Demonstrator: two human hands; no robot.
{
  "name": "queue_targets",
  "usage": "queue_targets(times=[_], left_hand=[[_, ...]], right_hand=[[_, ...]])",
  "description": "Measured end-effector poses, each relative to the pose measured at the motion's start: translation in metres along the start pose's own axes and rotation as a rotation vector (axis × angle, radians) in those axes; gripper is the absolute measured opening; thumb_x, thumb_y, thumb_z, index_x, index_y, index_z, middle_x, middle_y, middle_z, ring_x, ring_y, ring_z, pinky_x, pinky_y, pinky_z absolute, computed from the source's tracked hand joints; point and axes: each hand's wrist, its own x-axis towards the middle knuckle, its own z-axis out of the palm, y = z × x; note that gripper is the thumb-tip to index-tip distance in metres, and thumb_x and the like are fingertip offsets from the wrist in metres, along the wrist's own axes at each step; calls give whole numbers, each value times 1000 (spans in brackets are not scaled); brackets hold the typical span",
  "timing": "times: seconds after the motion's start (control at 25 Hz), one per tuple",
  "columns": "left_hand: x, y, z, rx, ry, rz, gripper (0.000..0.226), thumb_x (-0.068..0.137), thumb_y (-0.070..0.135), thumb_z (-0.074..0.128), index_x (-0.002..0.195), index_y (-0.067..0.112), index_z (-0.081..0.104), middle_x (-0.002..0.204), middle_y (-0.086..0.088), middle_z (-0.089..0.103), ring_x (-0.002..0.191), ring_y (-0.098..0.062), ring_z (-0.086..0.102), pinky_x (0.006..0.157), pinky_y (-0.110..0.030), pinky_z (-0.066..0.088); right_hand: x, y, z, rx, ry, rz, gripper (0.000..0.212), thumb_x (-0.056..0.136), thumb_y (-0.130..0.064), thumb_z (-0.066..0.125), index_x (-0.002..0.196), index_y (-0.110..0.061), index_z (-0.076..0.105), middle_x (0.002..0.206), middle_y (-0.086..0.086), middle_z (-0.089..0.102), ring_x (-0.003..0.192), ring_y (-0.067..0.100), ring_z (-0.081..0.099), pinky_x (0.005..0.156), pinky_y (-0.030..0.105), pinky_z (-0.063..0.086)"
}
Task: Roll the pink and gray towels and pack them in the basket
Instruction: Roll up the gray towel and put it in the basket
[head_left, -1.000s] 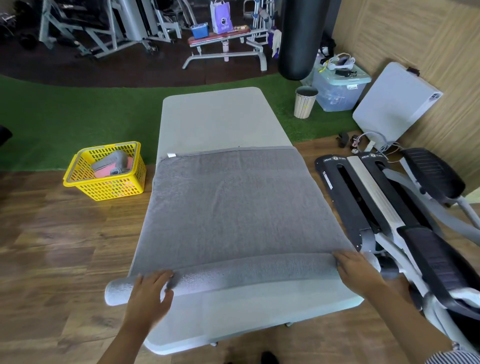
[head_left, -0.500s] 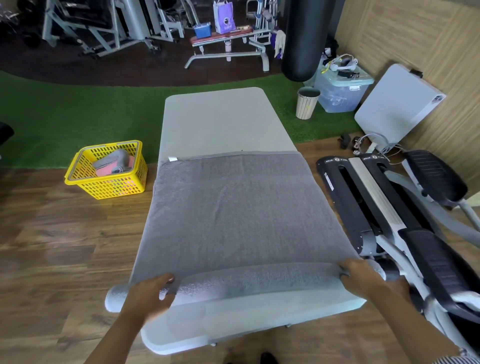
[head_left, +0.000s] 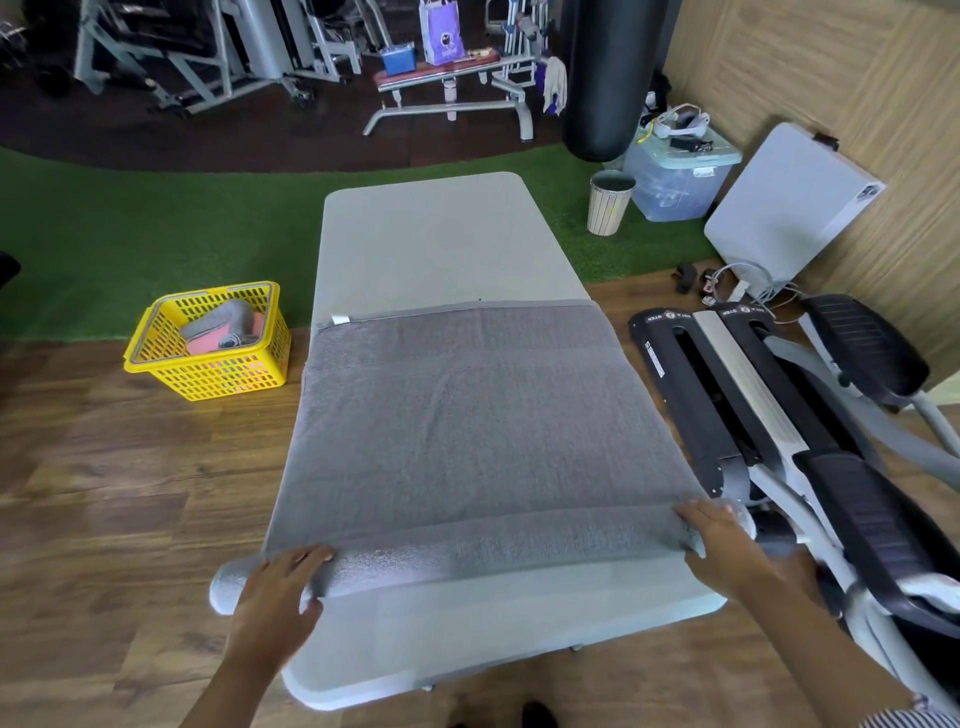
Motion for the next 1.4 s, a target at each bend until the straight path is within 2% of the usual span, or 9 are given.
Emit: queue_targets(times=[0.12, 0.24, 0.4, 0.52, 0.68, 0.96, 1.16, 1.32, 1.4], left_hand=[[2, 8, -6, 64, 21, -33, 49, 55, 18, 79, 101, 30, 68, 83, 9, 70, 68, -24, 67, 63, -39, 54], [-5, 10, -16, 3, -30, -33, 36, 67, 30, 56, 100, 43, 60, 81, 15, 70, 71, -18, 68, 69, -33, 50], [-1, 7, -23, 37, 56, 18, 32, 72, 35, 50, 99, 34, 66, 99, 13, 68, 88, -21, 68, 79, -40, 49], [-2, 6, -19, 78, 116, -107, 45, 70, 40, 46, 100, 17, 69, 103, 0, 68, 84, -30, 68, 79, -51, 50], [-9, -3, -9, 92, 71, -67, 59, 59, 42, 49, 113, 20, 57, 106, 0, 67, 90, -28, 67, 83, -54, 51], [-12, -1, -28, 206, 84, -47, 40, 61, 42, 41, 94, 32, 62, 78, 10, 71, 65, -20, 69, 63, -49, 48], [-7, 13, -18, 151, 217, -106, 42, 62, 21, 51, 102, 20, 63, 102, 0, 68, 87, -28, 67, 85, -59, 47], [-10, 19, 1, 145, 201, 19, 55, 57, 28, 55, 110, 17, 61, 104, -1, 67, 102, -18, 55, 90, -56, 46], [-9, 20, 3, 123, 177, -11, 54, 54, 25, 58, 108, 18, 63, 100, 0, 69, 95, -21, 63, 83, -54, 50]], right_hand=[[-4, -7, -6, -17, 50, 18, 30, 79, -9, 56, 108, -13, 60, 105, 6, 59, 108, 27, 46, 94, 30, 36], [-4, -8, -12, -66, 75, 19, 19, 79, -12, 56, 96, -12, 65, 84, 3, 59, 86, 21, 53, 89, 31, 41], [2, -11, -11, -164, 40, 13, 36, 81, -13, 53, 117, -13, 55, 116, 4, 56, 111, 25, 49, 107, 37, 24], [2, -10, -6, -107, 124, -19, 42, 78, -5, 54, 120, -8, 52, 122, 8, 53, 112, 30, 48, 107, 40, 26], [-2, -3, 2, -88, 5, 14, 58, 79, -8, 56, 135, -13, 41, 134, 0, 45, 129, 25, 36, 116, 37, 13], [0, 0, -13, -131, -15, 61, 23, 75, -18, 47, 92, -19, 62, 94, 2, 66, 94, 28, 57, 85, 36, 45], [0, -6, 2, -159, 230, -105, 42, 66, 12, 60, 106, -2, 62, 104, 14, 62, 91, 36, 57, 91, 50, 45], [-4, -13, 5, -164, 77, -95, 57, 76, 1, 55, 132, -6, 45, 131, 5, 45, 129, 25, 38, 116, 42, 14], [-4, -16, 5, -208, 103, -88, 59, 75, -1, 54, 132, -13, 43, 131, 0, 46, 127, 18, 39, 116, 35, 12]])
